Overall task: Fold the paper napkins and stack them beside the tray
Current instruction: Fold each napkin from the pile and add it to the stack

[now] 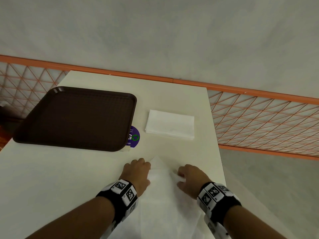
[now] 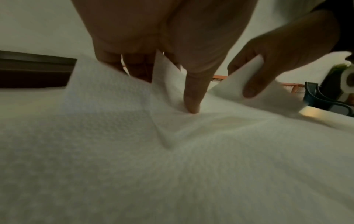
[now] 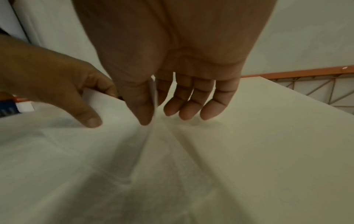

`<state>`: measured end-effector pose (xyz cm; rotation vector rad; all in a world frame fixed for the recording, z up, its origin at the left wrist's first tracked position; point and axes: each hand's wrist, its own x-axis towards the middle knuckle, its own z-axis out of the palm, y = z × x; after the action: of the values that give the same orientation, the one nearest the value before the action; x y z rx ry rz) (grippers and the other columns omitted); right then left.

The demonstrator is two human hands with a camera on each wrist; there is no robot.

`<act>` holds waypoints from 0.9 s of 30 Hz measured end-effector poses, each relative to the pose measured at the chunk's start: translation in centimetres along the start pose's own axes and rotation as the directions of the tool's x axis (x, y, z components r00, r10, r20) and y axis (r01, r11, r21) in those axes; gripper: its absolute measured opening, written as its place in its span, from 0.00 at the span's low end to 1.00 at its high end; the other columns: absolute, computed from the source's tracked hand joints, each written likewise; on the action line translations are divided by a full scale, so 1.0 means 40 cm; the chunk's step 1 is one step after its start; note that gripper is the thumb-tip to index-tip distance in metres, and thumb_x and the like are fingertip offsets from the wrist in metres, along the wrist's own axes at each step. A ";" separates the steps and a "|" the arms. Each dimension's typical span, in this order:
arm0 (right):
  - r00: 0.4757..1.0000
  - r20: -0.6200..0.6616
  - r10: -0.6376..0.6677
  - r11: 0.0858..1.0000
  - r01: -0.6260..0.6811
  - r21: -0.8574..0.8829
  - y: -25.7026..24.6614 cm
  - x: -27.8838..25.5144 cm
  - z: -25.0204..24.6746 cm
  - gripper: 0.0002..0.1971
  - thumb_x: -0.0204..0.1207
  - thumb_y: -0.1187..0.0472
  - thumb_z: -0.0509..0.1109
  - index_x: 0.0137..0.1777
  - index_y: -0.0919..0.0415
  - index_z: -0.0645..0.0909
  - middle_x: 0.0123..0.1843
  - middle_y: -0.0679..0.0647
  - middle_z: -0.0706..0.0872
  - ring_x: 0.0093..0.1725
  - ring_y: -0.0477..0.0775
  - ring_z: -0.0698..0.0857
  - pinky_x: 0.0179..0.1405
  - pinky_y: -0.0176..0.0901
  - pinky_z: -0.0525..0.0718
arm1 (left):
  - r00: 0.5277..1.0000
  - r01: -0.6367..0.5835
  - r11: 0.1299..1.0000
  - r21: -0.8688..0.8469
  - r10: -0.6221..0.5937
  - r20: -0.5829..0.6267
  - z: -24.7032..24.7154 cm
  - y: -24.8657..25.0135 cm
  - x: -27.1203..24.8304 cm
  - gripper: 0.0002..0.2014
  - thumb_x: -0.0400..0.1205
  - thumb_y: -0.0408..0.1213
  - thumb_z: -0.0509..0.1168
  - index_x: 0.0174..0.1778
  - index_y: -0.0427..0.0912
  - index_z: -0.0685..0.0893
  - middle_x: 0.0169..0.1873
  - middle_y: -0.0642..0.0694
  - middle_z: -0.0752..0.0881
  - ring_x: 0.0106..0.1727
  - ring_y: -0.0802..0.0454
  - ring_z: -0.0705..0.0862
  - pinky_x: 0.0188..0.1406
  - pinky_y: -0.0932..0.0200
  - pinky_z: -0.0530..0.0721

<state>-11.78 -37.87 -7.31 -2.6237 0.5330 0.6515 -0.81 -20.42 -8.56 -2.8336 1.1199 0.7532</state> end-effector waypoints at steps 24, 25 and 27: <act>0.925 -0.103 0.367 0.130 0.059 0.990 0.050 0.029 -0.021 0.05 0.76 0.67 0.73 0.50 0.61 0.86 0.42 0.59 0.91 0.38 0.57 0.88 0.35 0.47 0.85 | 0.977 0.179 0.058 -0.982 -0.129 0.171 -0.090 -0.077 0.028 0.17 0.79 0.44 0.71 0.55 0.33 0.84 0.50 0.40 0.90 0.50 0.40 0.89 0.49 0.44 0.86; 0.923 -0.108 0.370 0.122 0.067 0.990 0.049 0.042 -0.030 0.04 0.76 0.67 0.73 0.50 0.61 0.86 0.42 0.60 0.91 0.39 0.58 0.89 0.37 0.49 0.86 | 0.975 0.186 0.030 -0.982 -0.129 0.180 -0.098 -0.062 0.033 0.13 0.81 0.42 0.69 0.55 0.36 0.85 0.50 0.41 0.90 0.47 0.40 0.90 0.45 0.48 0.87; 0.911 -0.131 0.391 0.165 0.071 0.984 0.052 0.073 -0.047 0.03 0.76 0.66 0.74 0.48 0.59 0.85 0.43 0.61 0.92 0.40 0.61 0.90 0.41 0.55 0.88 | 0.974 0.179 0.049 -0.983 -0.148 0.171 -0.110 -0.045 0.056 0.10 0.82 0.39 0.68 0.55 0.39 0.85 0.49 0.40 0.90 0.40 0.41 0.90 0.36 0.54 0.85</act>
<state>-9.63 -41.25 -7.81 -1.3300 0.9526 -0.2190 3.65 -21.29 -5.93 -3.7318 -0.0386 2.3000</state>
